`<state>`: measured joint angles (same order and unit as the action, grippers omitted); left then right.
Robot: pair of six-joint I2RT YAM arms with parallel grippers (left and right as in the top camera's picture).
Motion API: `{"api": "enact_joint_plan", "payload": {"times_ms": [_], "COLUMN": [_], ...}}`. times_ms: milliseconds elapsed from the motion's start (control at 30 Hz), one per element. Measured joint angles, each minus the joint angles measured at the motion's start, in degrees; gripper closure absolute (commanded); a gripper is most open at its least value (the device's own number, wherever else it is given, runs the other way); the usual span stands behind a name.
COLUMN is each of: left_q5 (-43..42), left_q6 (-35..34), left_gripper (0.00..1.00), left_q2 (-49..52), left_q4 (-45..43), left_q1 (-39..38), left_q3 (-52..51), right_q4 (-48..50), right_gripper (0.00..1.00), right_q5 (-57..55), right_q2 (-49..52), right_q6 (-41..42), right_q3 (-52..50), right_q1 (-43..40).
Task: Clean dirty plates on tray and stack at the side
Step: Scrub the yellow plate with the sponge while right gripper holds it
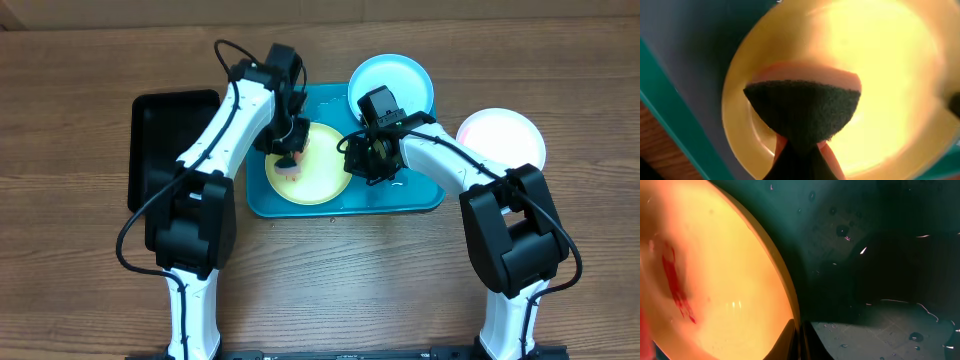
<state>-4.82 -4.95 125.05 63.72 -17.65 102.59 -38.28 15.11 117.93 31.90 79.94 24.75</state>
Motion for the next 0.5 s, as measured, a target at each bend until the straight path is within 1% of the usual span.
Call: {"api": "enact_joint_plan", "payload": {"times_ms": [167, 233, 400, 500], "left_q5": [2.9, 3.2, 2.9, -0.1], "left_q6": [-0.5, -1.0, -1.5, 0.5], "left_gripper": [0.96, 0.96, 0.96, 0.96], "left_q2": [0.0, -0.3, -1.5, -1.6], "left_q4": [-10.5, -13.0, -15.4, -14.8], "left_q1": [0.0, 0.0, 0.0, 0.2], "left_q3": [-7.2, -8.8, -11.3, -11.5], "right_q4": [0.1, 0.1, 0.1, 0.0], "right_gripper": [0.96, 0.96, 0.96, 0.96], "right_q5": [0.1, 0.1, 0.1, 0.1], "right_q2": [0.0, 0.1, 0.1, 0.1], "right_q6": [0.0, 0.0, 0.0, 0.0], "right_q3": [0.0, 0.0, 0.0, 0.0], "right_q1": [0.0, 0.0, 0.0, 0.0]}}
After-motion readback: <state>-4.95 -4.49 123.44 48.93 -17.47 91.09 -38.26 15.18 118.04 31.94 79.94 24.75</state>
